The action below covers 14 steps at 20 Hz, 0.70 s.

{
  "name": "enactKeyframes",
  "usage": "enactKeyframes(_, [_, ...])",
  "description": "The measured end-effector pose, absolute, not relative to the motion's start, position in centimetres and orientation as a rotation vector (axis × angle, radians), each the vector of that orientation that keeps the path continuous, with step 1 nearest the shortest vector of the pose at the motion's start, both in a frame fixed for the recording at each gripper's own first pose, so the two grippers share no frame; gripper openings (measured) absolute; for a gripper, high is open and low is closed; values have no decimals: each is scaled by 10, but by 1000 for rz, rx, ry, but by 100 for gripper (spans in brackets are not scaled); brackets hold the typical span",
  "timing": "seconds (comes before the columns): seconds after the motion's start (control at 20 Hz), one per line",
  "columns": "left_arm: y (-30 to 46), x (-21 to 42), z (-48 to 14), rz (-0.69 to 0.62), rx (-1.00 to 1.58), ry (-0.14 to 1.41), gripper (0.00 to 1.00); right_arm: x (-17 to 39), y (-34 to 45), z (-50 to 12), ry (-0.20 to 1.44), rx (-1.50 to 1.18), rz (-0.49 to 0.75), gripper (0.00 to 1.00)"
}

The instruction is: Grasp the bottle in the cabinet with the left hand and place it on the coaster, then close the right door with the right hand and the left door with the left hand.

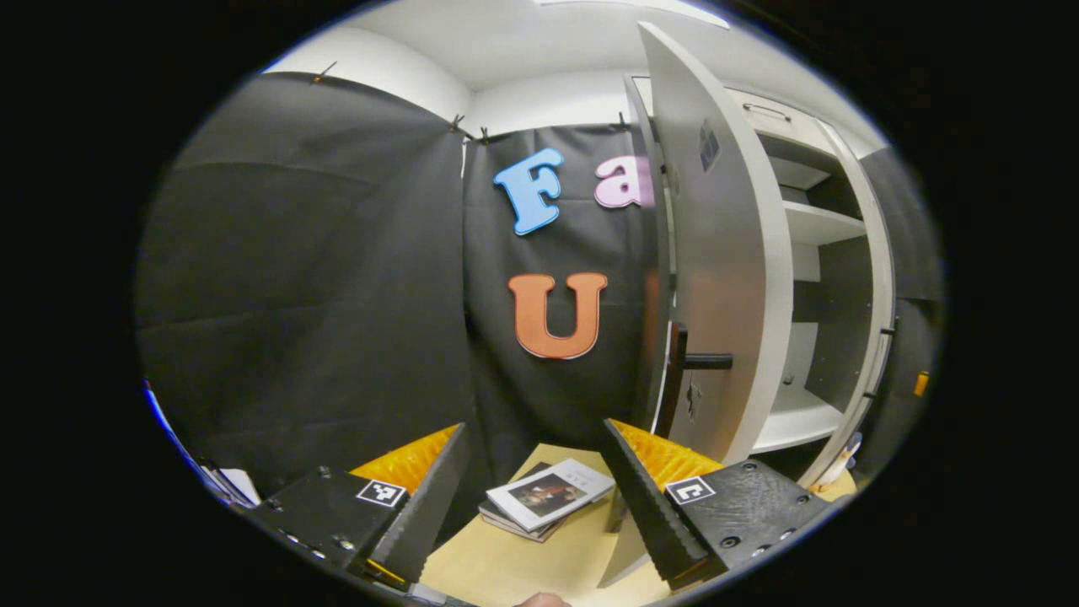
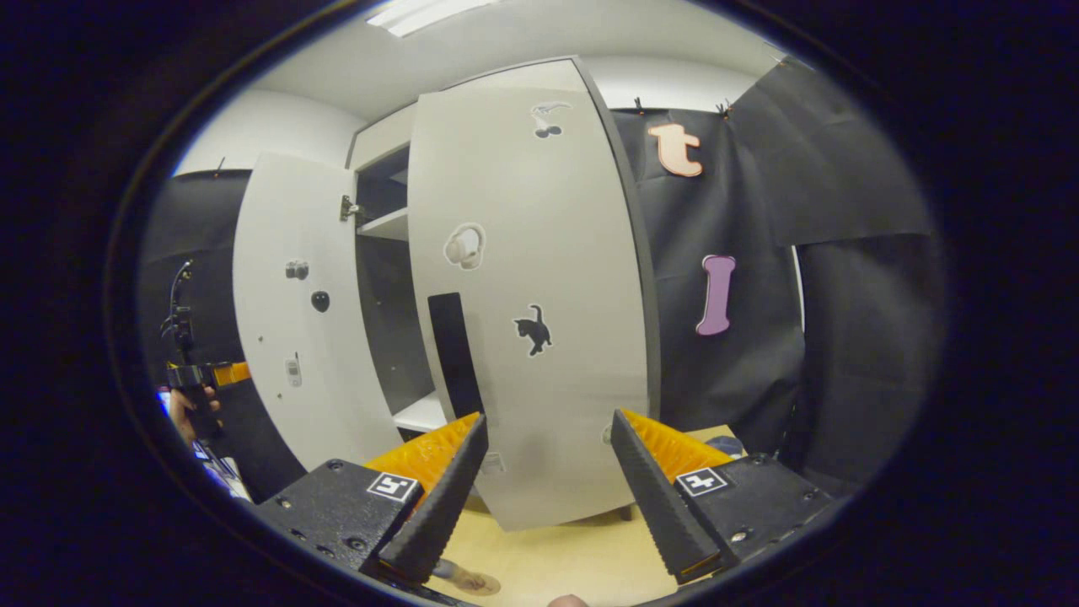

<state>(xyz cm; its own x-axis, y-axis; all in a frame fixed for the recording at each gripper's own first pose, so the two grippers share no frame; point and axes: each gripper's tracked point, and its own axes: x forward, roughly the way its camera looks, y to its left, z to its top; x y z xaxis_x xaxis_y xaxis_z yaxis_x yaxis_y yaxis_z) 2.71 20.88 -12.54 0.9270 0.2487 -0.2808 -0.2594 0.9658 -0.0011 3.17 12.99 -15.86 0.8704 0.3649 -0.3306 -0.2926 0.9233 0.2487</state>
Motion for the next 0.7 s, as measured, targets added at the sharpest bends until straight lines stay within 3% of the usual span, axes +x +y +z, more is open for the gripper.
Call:
enactKeyframes(0.05, [206, 29, -129, 253, -36, 288, 96, 31, 124, -160, 384, 194, 334, 96])
enactKeyframes(0.1, [203, 29, -131, 236, -39, 295, 92, 29, 119, -162, 389, 196, 327, 96])
enactKeyframes(0.15, [201, 29, -133, 232, -40, 299, 96, 27, 115, -164, 395, 198, 321, 96])
enactKeyframes(0.3, [198, 32, -133, 204, -33, 302, 97, 25, 102, -165, 399, 203, 304, 96])
enactKeyframes(0.4, [195, 34, -133, 161, -60, 300, 89, 23, 94, -168, 404, 203, 293, 96])
enactKeyframes(0.65, [186, 36, -134, 102, -83, 293, 87, 20, 80, -170, 405, 210, 283, 96])
enactKeyframes(0.7, [183, 35, -134, 83, -80, 286, 92, 19, 78, -170, 404, 214, 280, 96])
